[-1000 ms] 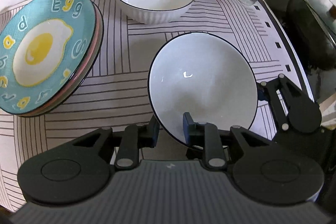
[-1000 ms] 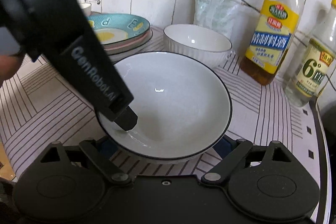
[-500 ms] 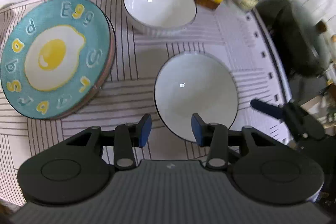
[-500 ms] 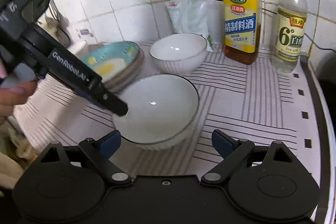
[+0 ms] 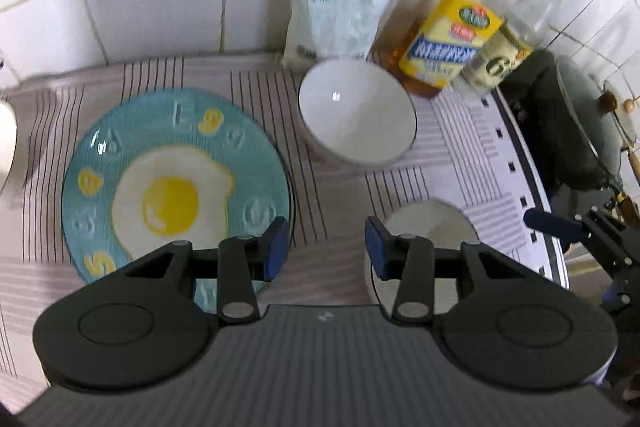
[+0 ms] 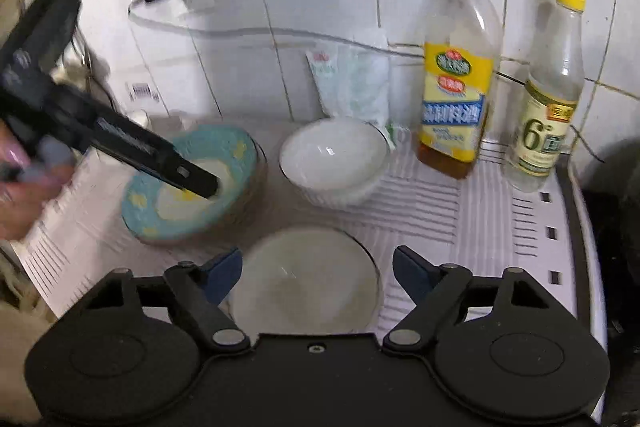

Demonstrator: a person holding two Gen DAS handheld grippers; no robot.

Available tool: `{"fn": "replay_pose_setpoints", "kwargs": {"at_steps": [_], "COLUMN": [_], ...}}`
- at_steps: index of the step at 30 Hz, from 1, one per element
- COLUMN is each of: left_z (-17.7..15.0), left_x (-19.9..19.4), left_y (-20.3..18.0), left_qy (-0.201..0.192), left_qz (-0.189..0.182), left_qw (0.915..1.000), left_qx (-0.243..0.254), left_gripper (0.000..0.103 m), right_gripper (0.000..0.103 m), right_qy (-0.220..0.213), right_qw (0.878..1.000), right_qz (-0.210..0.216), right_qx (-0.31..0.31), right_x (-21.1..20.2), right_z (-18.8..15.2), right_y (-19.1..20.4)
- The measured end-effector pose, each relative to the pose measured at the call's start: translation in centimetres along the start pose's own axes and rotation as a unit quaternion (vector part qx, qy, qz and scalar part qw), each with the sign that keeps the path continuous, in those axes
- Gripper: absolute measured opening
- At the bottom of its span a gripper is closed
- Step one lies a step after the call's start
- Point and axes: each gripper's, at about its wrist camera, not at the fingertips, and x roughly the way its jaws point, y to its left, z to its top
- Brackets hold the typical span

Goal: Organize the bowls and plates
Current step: 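Move the left gripper to a second white bowl and grasp its rim, then lift the second white bowl with the left gripper toward the first bowl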

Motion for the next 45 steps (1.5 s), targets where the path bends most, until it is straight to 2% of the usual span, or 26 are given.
{"fn": "replay_pose_setpoints", "kwargs": {"at_steps": [2,4,7,11,14,16,17,18,20,22,25,27,29,33,41,45], "left_z": [0.9,1.7,2.7,3.8,4.6,5.2,5.6,5.8,6.4,6.6,7.0,7.0,7.0,6.8,7.0,7.5], "left_x": [0.3,0.8,1.5,3.0,4.6,5.6,6.3,6.8,7.8,8.3,9.2,9.6,9.8,9.7,9.9,9.6], "left_y": [0.1,0.0,-0.3,-0.5,-0.8,-0.6,-0.6,-0.7,-0.8,-0.8,-0.9,-0.9,-0.9,-1.0,-1.9,-1.9], "left_qy": [-0.016,-0.032,-0.06,-0.062,-0.057,-0.049,-0.043,-0.037,-0.016,-0.013,-0.001,0.01,0.022,0.015,0.006,0.02], "left_qz": [-0.001,0.008,0.021,0.008,0.016,0.012,0.012,0.016,0.032,0.029,0.023,0.018,-0.002,-0.002,0.015,0.011], "left_qw": [0.9997,0.9988,0.9961,0.9944,0.9929,0.9928,0.9926,0.9922,0.9898,0.9883,0.9866,0.9858,0.9847,0.9852,0.9855,0.9882], "left_qx": [0.017,0.035,0.061,0.085,0.103,0.108,0.113,0.118,0.138,0.149,0.161,0.167,0.173,0.171,0.169,0.151], "left_gripper": [0.041,0.041,0.047,0.047,0.047,0.047,0.047,0.045,0.045,0.045,0.041,0.025,0.018,0.017,0.017,0.017], "right_gripper": [0.082,0.077,0.066,0.064,0.062,0.05,0.03,0.017,0.015,0.009,0.007,0.006,0.005,0.005,0.006,0.007], "right_qy": [-0.012,-0.013,0.016,0.025,0.039,0.046,0.051,0.055,0.053,0.054,0.052,0.047,0.047,0.054,0.062,0.073], "right_qw": [0.999,0.997,0.994,0.983,0.974,0.968,0.965,0.962,0.956,0.956,0.953,0.949,0.947,0.947,0.924,0.921], "right_qz": [-0.007,-0.047,-0.066,-0.081,-0.074,-0.08,-0.083,-0.074,-0.062,-0.068,-0.078,-0.076,-0.075,-0.079,-0.058,-0.053], "right_qx": [0.037,0.054,0.09,0.161,0.209,0.233,0.245,0.258,0.281,0.281,0.289,0.304,0.307,0.307,0.374,0.378], "right_x": [0.3,1.8,5.4,8.4,10.2,11.2,11.6,11.8,11.8,11.8,11.9,11.9,12.0,12.3,13.4,14.0], "right_z": [0.9,1.9,3.0,4.2,4.7,4.8,4.7,4.5,4.1,4.0,3.9,3.7,3.8,4.1,3.5,3.5], "right_y": [-0.3,-0.4,-1.6,-2.6,-4.1,-4.8,-5.2,-5.6,-6.2,-6.1,-6.4,-6.8,-6.9,-7.0,-8.7,-9.0]}}
